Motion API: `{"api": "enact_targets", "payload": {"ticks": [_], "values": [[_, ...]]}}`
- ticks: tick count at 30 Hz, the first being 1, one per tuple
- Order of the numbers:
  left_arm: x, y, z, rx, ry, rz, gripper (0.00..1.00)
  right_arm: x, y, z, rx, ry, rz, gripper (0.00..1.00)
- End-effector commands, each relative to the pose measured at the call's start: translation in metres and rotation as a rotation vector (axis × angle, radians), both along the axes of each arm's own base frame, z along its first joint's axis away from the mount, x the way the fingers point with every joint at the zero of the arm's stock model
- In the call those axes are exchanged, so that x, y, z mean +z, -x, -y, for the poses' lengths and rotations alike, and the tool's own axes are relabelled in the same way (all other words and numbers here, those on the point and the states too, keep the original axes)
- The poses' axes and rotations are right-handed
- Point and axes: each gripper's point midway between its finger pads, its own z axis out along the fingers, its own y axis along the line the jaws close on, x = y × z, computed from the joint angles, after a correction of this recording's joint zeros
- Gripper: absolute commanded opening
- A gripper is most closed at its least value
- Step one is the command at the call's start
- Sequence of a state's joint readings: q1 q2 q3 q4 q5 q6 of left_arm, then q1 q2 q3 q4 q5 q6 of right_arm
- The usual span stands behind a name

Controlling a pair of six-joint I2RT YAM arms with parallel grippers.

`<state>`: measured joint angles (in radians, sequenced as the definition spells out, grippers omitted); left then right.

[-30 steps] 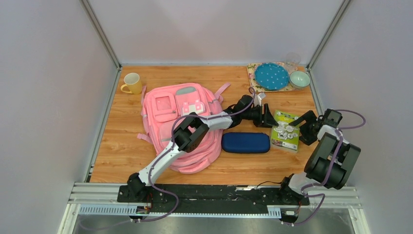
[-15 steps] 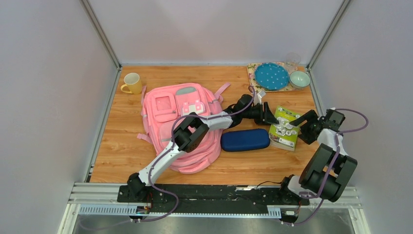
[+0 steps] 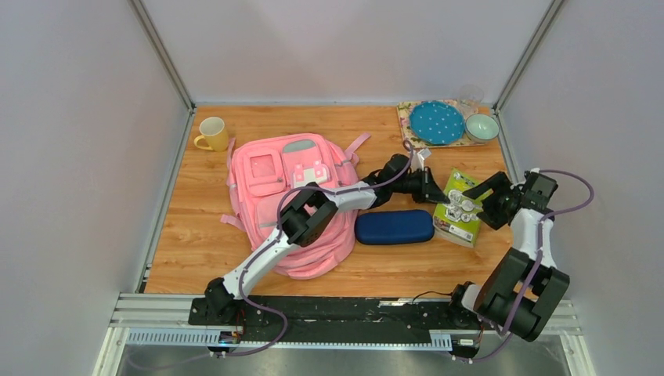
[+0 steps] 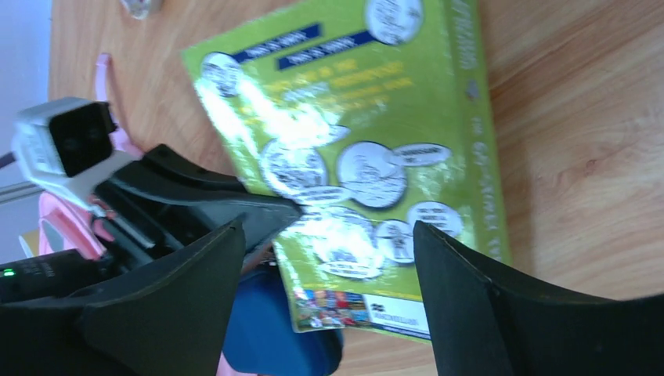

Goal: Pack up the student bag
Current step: Pick up the book from the center of the board.

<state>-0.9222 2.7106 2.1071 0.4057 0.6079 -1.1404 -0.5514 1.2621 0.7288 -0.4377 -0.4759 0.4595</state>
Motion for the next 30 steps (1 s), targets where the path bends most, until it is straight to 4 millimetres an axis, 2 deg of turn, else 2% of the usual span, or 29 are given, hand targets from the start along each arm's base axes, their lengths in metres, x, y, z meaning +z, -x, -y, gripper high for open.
{"api": "enact_targets", "payload": {"ticks": [1,2,3,4,6,7,8,9,10,11,12,13,14,15,16,17,18,19,20,21,22,23,24,25,26,27,29,30], "values": [[0.099,0.037,0.018,-0.114,0.219,0.141,0.0,0.073,-0.001,0.008,-0.016,0.103,0.108,0.85],[0.119,0.036,0.015,-0.108,0.25,0.167,0.0,0.089,0.004,0.012,-0.037,0.151,0.135,0.86],[0.134,0.036,0.013,-0.106,0.287,0.193,0.0,0.096,0.009,0.024,-0.089,0.207,0.123,0.87],[0.144,0.036,0.011,-0.103,0.306,0.204,0.0,0.102,0.017,0.027,-0.111,0.237,0.102,0.9],[0.185,0.035,0.0,-0.094,0.387,0.251,0.0,0.134,0.027,0.041,-0.186,0.33,0.136,0.91],[0.194,0.036,-0.004,-0.093,0.401,0.259,0.0,0.141,0.032,0.041,-0.203,0.341,0.14,0.92],[0.217,0.038,-0.011,-0.095,0.434,0.287,0.0,0.153,0.034,0.041,-0.216,0.36,0.166,0.92],[0.23,0.036,-0.018,-0.088,0.455,0.309,0.0,0.165,0.04,0.042,-0.233,0.389,0.199,0.93],[0.23,0.036,-0.023,-0.085,0.45,0.308,0.0,0.172,0.044,0.04,-0.24,0.4,0.212,0.94],[0.26,0.041,-0.035,-0.078,0.497,0.355,0.0,0.179,0.047,0.04,-0.247,0.412,0.226,0.95],[0.268,0.04,-0.041,-0.069,0.508,0.367,0.0,0.193,0.049,0.039,-0.253,0.43,0.26,0.96],[0.267,0.037,-0.048,-0.057,0.5,0.365,0.0,0.2,0.052,0.036,-0.248,0.431,0.272,0.97],[0.291,0.043,-0.06,-0.056,0.538,0.399,0.0,0.204,0.053,0.034,-0.235,0.429,0.279,0.97],[0.298,0.044,-0.066,-0.055,0.546,0.41,0.0,0.217,0.051,0.025,-0.198,0.413,0.313,0.97],[0.293,0.042,-0.073,-0.047,0.53,0.404,0.0,0.216,0.05,0.019,-0.171,0.386,0.307,0.97],[0.314,0.05,-0.085,-0.05,0.55,0.443,0.0,0.218,0.049,0.013,-0.145,0.365,0.316,0.97],[0.317,0.051,-0.093,-0.043,0.543,0.452,0.0,0.222,0.046,-0.001,-0.087,0.318,0.348,0.97],[0.302,0.052,-0.098,-0.035,0.505,0.436,0.0,0.227,0.044,-0.007,-0.056,0.301,0.379,0.95],[0.321,0.056,-0.114,-0.015,0.519,0.488,0.0,0.232,0.044,-0.017,-0.014,0.283,0.422,0.95],[0.319,0.058,-0.121,-0.006,0.502,0.496,0.0,0.24,0.043,-0.037,0.067,0.222,0.485,0.95],[0.301,0.058,-0.128,0.005,0.458,0.481,0.0,0.243,0.04,-0.044,0.103,0.202,0.529,0.95],[0.317,0.063,-0.142,0.027,0.468,0.53,0.0,0.248,0.041,-0.053,0.132,0.172,0.56,0.95],[0.314,0.064,-0.148,0.035,0.456,0.536,0.0,0.253,0.043,-0.07,0.211,0.114,0.6,0.95],[0.3,0.066,-0.154,0.042,0.426,0.527,0.0,0.261,0.041,-0.078,0.241,0.086,0.648,0.95],[0.311,0.072,-0.164,0.051,0.44,0.543,0.0,0.261,0.044,-0.091,0.307,0.035,0.67,0.95],[0.301,0.075,-0.17,0.048,0.425,0.532,0.0,0.267,0.043,-0.098,0.35,0.032,0.711,0.95],[0.308,0.083,-0.181,0.057,0.433,0.555,0.0,0.267,0.047,-0.111,0.406,-0.015,0.73,0.95],[0.3,0.083,-0.185,0.067,0.414,0.545,0.0,0.268,0.048,-0.117,0.437,-0.02,0.741,0.95]]}}
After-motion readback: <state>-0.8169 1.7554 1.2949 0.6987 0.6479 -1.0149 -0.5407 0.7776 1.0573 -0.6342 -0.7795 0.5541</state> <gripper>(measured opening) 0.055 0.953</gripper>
